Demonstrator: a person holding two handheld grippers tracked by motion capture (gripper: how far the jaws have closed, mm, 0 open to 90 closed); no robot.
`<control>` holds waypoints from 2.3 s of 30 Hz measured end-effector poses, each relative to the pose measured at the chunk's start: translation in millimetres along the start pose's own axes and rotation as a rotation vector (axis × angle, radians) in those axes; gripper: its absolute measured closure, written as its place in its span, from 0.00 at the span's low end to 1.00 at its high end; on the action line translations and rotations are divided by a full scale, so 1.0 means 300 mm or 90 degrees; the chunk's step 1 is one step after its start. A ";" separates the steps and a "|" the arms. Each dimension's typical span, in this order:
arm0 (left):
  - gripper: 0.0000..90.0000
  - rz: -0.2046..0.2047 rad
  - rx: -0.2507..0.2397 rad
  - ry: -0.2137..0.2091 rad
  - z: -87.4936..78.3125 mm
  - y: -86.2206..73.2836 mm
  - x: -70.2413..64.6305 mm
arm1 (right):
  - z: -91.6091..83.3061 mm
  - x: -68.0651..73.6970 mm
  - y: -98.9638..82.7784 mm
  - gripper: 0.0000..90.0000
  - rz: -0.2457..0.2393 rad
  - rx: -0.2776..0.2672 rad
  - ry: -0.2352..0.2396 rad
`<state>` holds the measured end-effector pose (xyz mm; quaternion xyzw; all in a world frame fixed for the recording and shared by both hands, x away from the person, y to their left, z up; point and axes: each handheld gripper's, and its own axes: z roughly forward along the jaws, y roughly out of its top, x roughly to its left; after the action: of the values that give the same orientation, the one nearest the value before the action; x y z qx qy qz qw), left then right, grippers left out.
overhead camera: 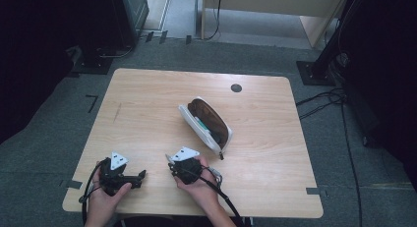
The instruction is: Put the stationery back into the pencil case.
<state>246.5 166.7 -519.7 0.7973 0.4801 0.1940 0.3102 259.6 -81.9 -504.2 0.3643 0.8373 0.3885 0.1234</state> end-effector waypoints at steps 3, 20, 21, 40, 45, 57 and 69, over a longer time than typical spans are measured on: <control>0.00 0.000 0.000 0.000 0.000 0.000 0.000 | 0.014 -0.003 0.007 0.82 -0.002 0.004 -0.011; 0.00 0.000 0.000 0.000 0.000 0.000 0.000 | 0.044 -0.005 0.008 0.89 -0.007 0.032 -0.039; 0.00 0.000 0.000 0.000 0.000 0.000 0.000 | 0.041 -0.005 0.007 0.89 -0.008 0.033 -0.042; 0.00 0.000 0.000 0.000 0.000 0.000 0.000 | -0.126 -0.048 0.022 0.90 0.022 -0.058 -0.056; 0.00 -0.002 -0.002 0.001 0.001 0.000 -0.001 | -0.188 -0.075 0.029 0.90 0.033 -0.078 -0.057; 0.00 -0.001 -0.001 0.000 0.000 0.000 0.000 | -0.341 -0.111 0.037 0.90 0.050 -0.119 -0.050; 0.00 -0.001 0.000 0.000 0.000 0.000 0.000 | -0.440 -0.175 0.051 0.90 0.064 -0.148 -0.085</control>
<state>246.5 166.6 -519.7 0.7969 0.4806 0.1940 0.3105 239.7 -186.3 -408.8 0.4139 0.7575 0.4633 0.2007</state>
